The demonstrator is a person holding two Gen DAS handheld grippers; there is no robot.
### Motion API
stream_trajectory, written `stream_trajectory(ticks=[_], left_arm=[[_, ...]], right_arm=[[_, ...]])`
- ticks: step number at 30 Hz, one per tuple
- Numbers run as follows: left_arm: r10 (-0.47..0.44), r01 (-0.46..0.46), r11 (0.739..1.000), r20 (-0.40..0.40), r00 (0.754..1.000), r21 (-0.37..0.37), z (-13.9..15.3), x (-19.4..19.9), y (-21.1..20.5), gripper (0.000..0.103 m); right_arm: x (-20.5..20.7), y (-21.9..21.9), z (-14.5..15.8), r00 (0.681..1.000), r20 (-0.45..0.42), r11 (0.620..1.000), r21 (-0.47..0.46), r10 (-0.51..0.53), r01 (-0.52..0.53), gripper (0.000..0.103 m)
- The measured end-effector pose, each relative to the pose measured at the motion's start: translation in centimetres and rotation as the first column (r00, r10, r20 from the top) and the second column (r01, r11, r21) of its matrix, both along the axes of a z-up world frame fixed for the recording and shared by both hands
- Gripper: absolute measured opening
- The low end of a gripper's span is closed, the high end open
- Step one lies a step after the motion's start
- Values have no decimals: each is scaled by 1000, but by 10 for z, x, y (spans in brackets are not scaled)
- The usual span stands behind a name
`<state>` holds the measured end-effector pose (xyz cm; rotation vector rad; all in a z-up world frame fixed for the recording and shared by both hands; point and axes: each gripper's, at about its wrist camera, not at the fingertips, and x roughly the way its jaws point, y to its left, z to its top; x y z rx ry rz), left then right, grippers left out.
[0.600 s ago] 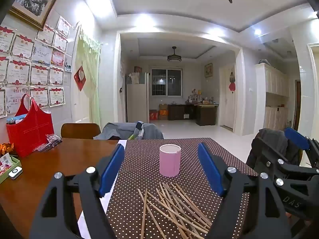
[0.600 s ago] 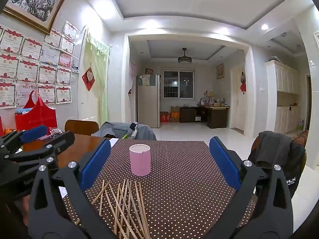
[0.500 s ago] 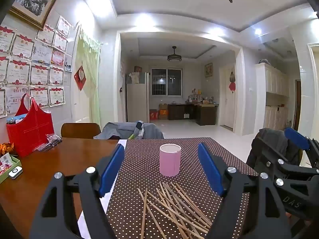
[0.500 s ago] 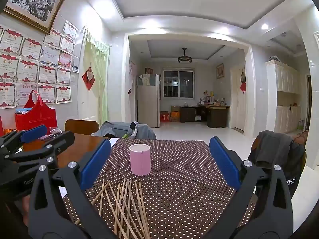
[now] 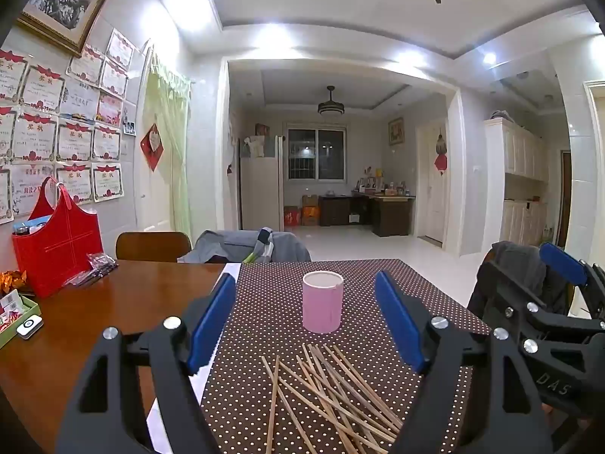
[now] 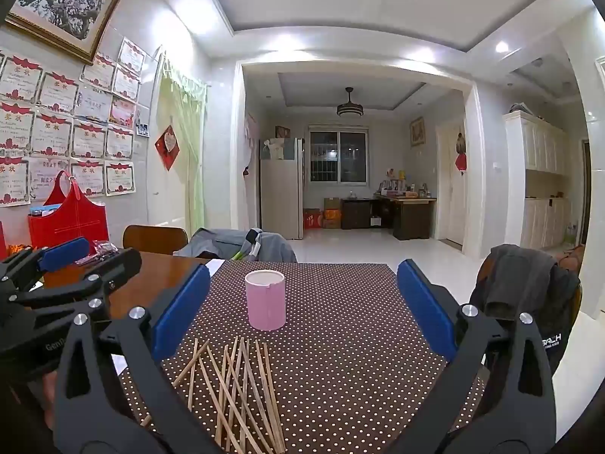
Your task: Organize utensils
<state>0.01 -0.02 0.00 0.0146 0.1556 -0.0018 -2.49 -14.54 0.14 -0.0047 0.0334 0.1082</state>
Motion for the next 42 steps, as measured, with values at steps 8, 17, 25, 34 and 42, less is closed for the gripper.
stream_trajectory(ticks=[8, 17, 25, 34, 42], left_arm=[[1, -1, 1000, -2, 1000, 1, 0, 0, 0, 75], [-2, 2, 1000, -6, 1000, -1, -5, -2, 1, 75], [-3, 3, 1000, -8, 1000, -1, -8, 3, -2, 75], [-7, 7, 1000, -14, 1000, -4, -12, 9, -1, 75], [-5, 5, 1000, -23, 1000, -3, -14, 12, -2, 75]], right_arm=[[0, 0, 0, 1000, -5, 1000, 3, 1, -1, 97], [4, -1, -5, 1000, -10, 1000, 4, -1, 1, 97], [7, -4, -7, 1000, -14, 1000, 7, -1, 1, 97], [5, -9, -10, 1000, -18, 1000, 8, -1, 1, 97], [9, -10, -17, 999, -35, 1000, 13, -1, 2, 97]])
